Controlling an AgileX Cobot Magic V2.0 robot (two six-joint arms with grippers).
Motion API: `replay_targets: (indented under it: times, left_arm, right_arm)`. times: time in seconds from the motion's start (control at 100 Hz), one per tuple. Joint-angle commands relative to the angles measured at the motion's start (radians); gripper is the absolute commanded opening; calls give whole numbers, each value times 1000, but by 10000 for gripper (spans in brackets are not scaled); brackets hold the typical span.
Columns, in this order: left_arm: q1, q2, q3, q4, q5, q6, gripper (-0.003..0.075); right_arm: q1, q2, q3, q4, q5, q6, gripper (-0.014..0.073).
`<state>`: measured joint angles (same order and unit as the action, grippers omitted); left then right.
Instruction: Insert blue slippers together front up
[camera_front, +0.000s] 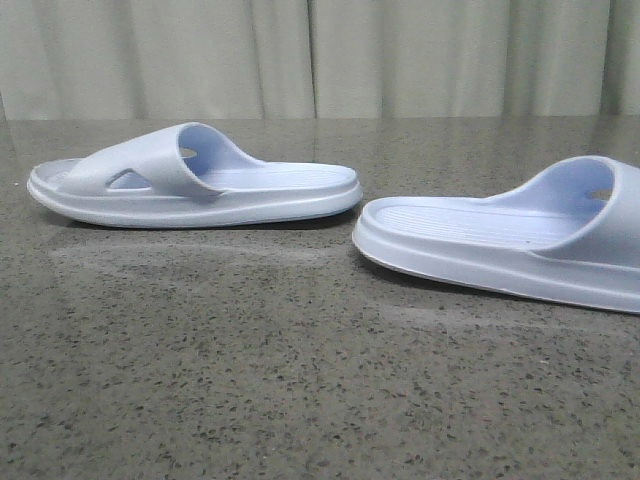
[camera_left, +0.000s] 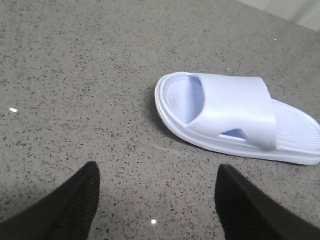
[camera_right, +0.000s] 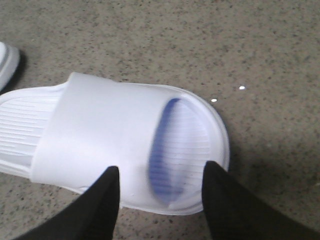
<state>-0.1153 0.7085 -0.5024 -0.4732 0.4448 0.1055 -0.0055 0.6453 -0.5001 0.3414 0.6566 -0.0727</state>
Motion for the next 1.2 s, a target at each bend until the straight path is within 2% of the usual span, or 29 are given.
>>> replay_targets:
  times: [0.0,0.21,0.54,0.8,0.9,1.07,1.19]
  left_arm:
    - [-10,20,-45,-27,-58,2,447]
    - [-10,39,-48,-25,-58,2,436]
    - [-10,39,-48,-18,-69,5,436]
    - [-10,39,-48,-18,-74,5,436]
    - [-10,39,-48,-18,-74,5,436]
    - [-10,42,-48,-18,-79,5,436]
    - [-10,75,-48,-61,-101,5,436]
  right_arm:
    - [-45,43,-44,-9,-49,-15,330]
    - [-141,154,-82,6,2,-60,330]
    - [-228,303,-119,127,83,-217,330]
    - [-350,437,-119,434,174,-481,324]
    - [-358,497,-119,499,221,-547,244]
    - [-358,529,-119,499,223,-547,-108]
    - [-358,529,-119,499,208,-547,-107]
